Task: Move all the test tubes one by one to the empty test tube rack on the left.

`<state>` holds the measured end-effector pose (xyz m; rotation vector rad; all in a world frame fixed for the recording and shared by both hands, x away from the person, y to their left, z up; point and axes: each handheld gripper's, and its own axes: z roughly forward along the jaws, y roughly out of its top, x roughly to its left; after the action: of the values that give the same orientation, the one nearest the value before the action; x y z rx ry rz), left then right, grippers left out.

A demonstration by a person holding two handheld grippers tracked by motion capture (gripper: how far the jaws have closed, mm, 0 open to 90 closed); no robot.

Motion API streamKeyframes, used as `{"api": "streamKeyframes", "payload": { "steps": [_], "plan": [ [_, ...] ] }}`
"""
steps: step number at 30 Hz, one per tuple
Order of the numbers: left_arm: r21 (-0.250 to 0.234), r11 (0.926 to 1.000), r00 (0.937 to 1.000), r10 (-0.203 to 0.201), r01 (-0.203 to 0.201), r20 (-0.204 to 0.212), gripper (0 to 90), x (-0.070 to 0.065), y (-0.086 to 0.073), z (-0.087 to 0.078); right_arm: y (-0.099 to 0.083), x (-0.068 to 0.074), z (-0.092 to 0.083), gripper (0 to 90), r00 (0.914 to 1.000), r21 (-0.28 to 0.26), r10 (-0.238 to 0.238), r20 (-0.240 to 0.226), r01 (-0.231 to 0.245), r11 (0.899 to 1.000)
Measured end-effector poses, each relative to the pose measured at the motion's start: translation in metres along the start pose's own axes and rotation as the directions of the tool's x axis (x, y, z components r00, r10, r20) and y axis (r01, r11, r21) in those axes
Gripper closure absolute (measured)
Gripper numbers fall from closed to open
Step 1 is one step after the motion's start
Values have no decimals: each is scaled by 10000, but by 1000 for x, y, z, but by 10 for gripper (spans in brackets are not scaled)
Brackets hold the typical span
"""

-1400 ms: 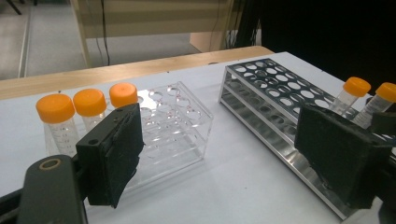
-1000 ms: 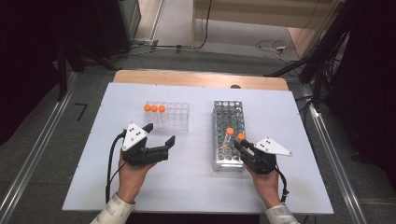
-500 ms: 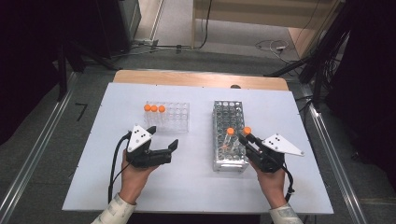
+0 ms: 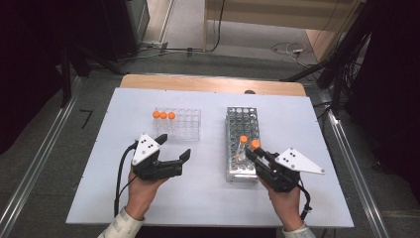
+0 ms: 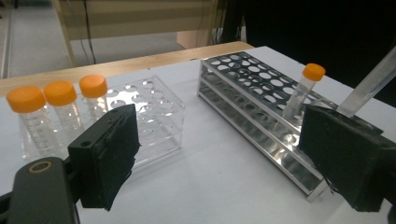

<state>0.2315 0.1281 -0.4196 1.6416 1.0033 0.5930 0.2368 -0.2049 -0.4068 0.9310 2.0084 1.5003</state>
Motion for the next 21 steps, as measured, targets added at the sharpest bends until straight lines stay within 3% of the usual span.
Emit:
{"api": "streamKeyframes", "payload": {
  "steps": [7, 14, 21],
  "plan": [
    [-65, 9998, 9993, 180, -178, 321, 129, -12, 3, -3, -5, 26, 22, 718, 9971, 520, -270, -713, 308, 9982],
    [-86, 9986, 9973, 527, -524, 508, 147, -23, 3, -3, -8, 43, 42, 718, 9917, 838, -429, -1210, 533, 9951],
    [-146, 9967, 9930, 811, -801, 864, 236, -31, 2, -2, -14, 62, 67, 718, 9860, 1270, -582, -1562, 785, 9888]
  ]
}}
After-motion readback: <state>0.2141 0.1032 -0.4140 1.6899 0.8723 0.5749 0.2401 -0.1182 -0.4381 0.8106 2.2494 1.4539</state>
